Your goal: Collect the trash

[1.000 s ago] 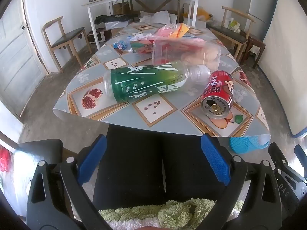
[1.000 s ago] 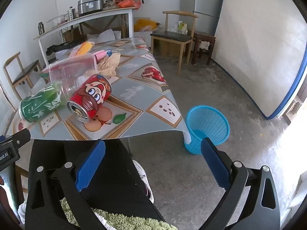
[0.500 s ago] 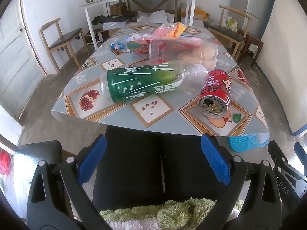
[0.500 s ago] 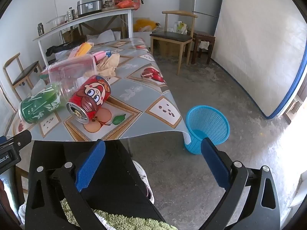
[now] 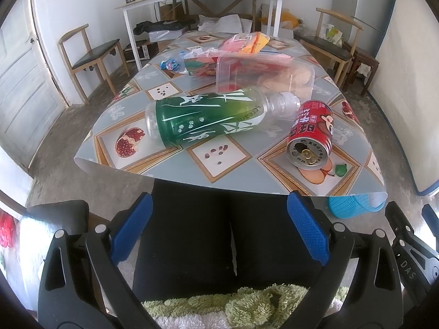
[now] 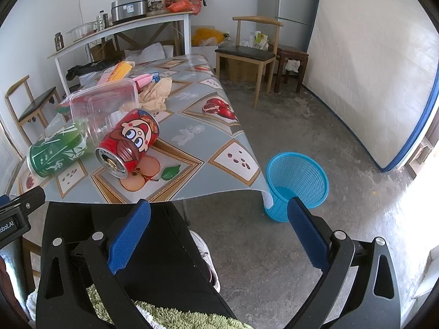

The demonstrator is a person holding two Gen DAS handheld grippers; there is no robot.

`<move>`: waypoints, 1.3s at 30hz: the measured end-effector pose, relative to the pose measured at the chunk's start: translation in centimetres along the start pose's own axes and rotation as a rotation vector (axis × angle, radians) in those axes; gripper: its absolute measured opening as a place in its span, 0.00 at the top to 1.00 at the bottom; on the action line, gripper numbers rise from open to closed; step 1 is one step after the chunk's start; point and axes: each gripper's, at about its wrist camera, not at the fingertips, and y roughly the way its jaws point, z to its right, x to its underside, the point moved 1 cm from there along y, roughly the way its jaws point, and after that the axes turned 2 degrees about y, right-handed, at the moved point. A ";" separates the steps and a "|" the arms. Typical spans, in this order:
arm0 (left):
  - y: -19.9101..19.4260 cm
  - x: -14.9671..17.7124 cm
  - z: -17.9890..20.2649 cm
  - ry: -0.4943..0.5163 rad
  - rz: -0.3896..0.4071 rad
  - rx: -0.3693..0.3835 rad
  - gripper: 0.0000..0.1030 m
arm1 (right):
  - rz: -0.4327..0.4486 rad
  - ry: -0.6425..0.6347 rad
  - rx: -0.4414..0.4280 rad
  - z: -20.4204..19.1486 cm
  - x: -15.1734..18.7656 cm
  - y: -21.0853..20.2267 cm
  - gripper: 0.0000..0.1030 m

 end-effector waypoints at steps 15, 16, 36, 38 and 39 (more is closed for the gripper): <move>0.4 0.1 -0.3 -0.008 -0.003 -0.005 0.08 | 0.002 -0.008 -0.001 -0.1 0.1 -0.4 0.06; 0.4 0.1 -0.3 -0.008 -0.003 -0.005 0.08 | 0.002 -0.008 -0.001 -0.1 0.1 -0.3 0.06; 0.7 0.5 -0.7 -0.009 -0.009 -0.011 0.08 | 0.001 -0.008 0.000 -0.3 0.2 -0.5 0.06; 0.8 0.6 -0.8 -0.009 -0.010 -0.012 0.08 | 0.001 -0.009 0.000 -0.3 0.2 -0.5 0.06; 0.8 0.6 -0.8 -0.008 -0.010 -0.011 0.08 | 0.000 -0.009 0.000 -0.2 0.2 -0.5 0.06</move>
